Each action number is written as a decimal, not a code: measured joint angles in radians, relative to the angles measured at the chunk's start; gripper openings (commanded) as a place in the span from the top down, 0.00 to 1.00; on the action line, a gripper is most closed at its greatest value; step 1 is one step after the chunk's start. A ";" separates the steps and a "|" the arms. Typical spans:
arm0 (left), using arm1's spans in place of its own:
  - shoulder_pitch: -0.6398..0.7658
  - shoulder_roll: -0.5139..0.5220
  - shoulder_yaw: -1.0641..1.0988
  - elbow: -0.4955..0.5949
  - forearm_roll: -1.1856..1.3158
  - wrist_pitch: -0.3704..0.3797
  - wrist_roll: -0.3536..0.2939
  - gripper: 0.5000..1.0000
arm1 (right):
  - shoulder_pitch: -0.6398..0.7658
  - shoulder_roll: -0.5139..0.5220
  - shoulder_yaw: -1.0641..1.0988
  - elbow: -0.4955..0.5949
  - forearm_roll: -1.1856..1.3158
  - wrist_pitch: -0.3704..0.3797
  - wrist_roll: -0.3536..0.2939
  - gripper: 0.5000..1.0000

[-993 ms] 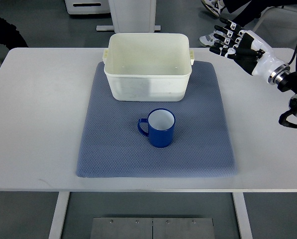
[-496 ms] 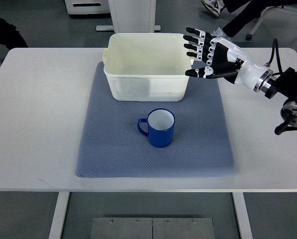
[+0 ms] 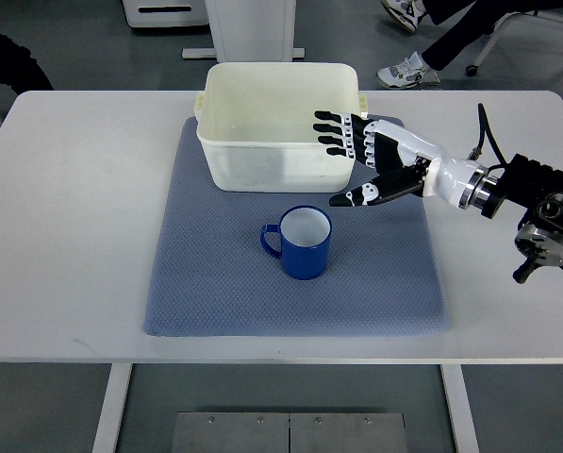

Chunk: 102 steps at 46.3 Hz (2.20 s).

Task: Place cup in box with right hand
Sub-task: 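Lower the right hand and close its fingers around the blue mug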

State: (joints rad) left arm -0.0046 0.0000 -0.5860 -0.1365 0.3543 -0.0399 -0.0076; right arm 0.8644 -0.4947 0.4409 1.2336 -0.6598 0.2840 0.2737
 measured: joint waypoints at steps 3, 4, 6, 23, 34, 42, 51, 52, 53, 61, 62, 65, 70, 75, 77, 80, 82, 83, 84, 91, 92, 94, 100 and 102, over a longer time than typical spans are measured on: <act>0.000 0.000 0.000 0.000 0.000 0.000 0.000 0.00 | -0.003 0.001 -0.013 -0.001 -0.015 0.000 0.007 0.03; 0.000 0.000 0.000 0.000 0.000 0.000 0.000 0.00 | -0.003 0.001 -0.017 -0.001 -0.021 0.000 0.009 0.03; 0.000 0.000 0.000 0.000 0.000 0.000 0.000 0.00 | -0.005 0.003 -0.026 -0.001 -0.030 0.000 0.013 0.03; 0.000 0.000 0.000 0.000 0.000 0.000 0.000 0.00 | -0.052 0.046 -0.050 -0.035 -0.075 -0.011 0.020 0.03; 0.000 0.000 0.000 0.000 0.000 0.000 0.000 0.00 | -0.074 0.101 -0.052 -0.086 -0.087 -0.025 0.019 0.03; 0.000 0.000 0.000 0.000 0.000 0.000 0.000 0.00 | -0.082 0.121 -0.053 -0.105 -0.090 -0.042 0.019 0.03; 0.000 0.000 0.000 0.000 0.000 0.000 0.000 0.00 | -0.087 0.151 -0.059 -0.118 -0.090 -0.063 0.019 0.03; 0.000 0.000 0.000 0.000 0.000 0.000 0.000 0.00 | -0.088 0.153 -0.059 -0.120 -0.090 -0.064 0.019 0.03; 0.000 0.000 0.000 0.000 0.000 0.000 0.000 0.00 | -0.088 0.158 -0.060 -0.122 -0.090 -0.065 0.019 0.03; 0.000 0.000 0.000 0.000 0.000 0.000 0.000 0.00 | -0.100 0.179 -0.066 -0.132 -0.090 -0.068 0.019 0.03; 0.000 0.000 0.000 0.000 0.000 0.000 0.000 0.00 | -0.101 0.180 -0.066 -0.134 -0.090 -0.068 0.019 0.03; 0.000 0.000 0.000 0.000 0.000 0.000 0.000 0.00 | -0.102 0.184 -0.067 -0.140 -0.091 -0.068 0.021 0.03; 0.000 0.000 0.000 0.000 0.000 0.000 0.000 0.00 | -0.108 0.191 -0.067 -0.150 -0.092 -0.068 0.034 0.03; 0.000 0.000 0.000 0.000 0.000 0.000 0.000 0.00 | -0.117 0.210 -0.068 -0.158 -0.092 -0.068 0.036 0.03; 0.000 0.000 0.000 0.000 0.000 0.000 0.000 0.00 | -0.121 0.217 -0.070 -0.160 -0.092 -0.068 0.036 0.03; 0.000 0.000 0.000 0.000 0.000 0.000 0.000 0.00 | -0.123 0.232 -0.072 -0.174 -0.096 -0.068 0.037 0.05; 0.000 0.000 0.000 0.000 0.000 0.000 0.000 0.00 | -0.124 0.244 -0.073 -0.185 -0.101 -0.068 0.039 0.06; 0.000 0.000 0.000 0.000 0.000 0.000 0.000 0.00 | -0.126 0.249 -0.073 -0.190 -0.104 -0.068 0.040 0.07; 0.000 0.000 0.000 0.000 0.000 0.000 0.000 0.00 | -0.128 0.252 -0.073 -0.195 -0.105 -0.068 0.041 0.08; 0.000 0.000 0.000 0.000 0.000 0.000 0.000 0.00 | -0.139 0.265 -0.073 -0.223 -0.112 -0.068 0.044 0.41; 0.000 0.000 0.000 0.000 0.000 0.000 0.000 0.00 | -0.139 0.267 -0.073 -0.226 -0.112 -0.068 0.045 0.53; 0.000 0.000 0.000 0.000 0.000 0.000 0.000 0.00 | -0.139 0.271 -0.073 -0.233 -0.112 -0.068 0.046 0.77; 0.000 0.000 0.000 0.000 0.000 0.000 0.000 0.00 | -0.139 0.274 -0.073 -0.248 -0.112 -0.066 0.053 1.00; 0.000 0.000 0.000 0.000 0.000 0.000 0.000 0.00 | -0.140 0.277 -0.072 -0.258 -0.112 -0.067 0.053 1.00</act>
State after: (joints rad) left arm -0.0046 0.0000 -0.5860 -0.1365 0.3544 -0.0399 -0.0077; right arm 0.7249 -0.2172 0.3690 0.9756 -0.7718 0.2172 0.3268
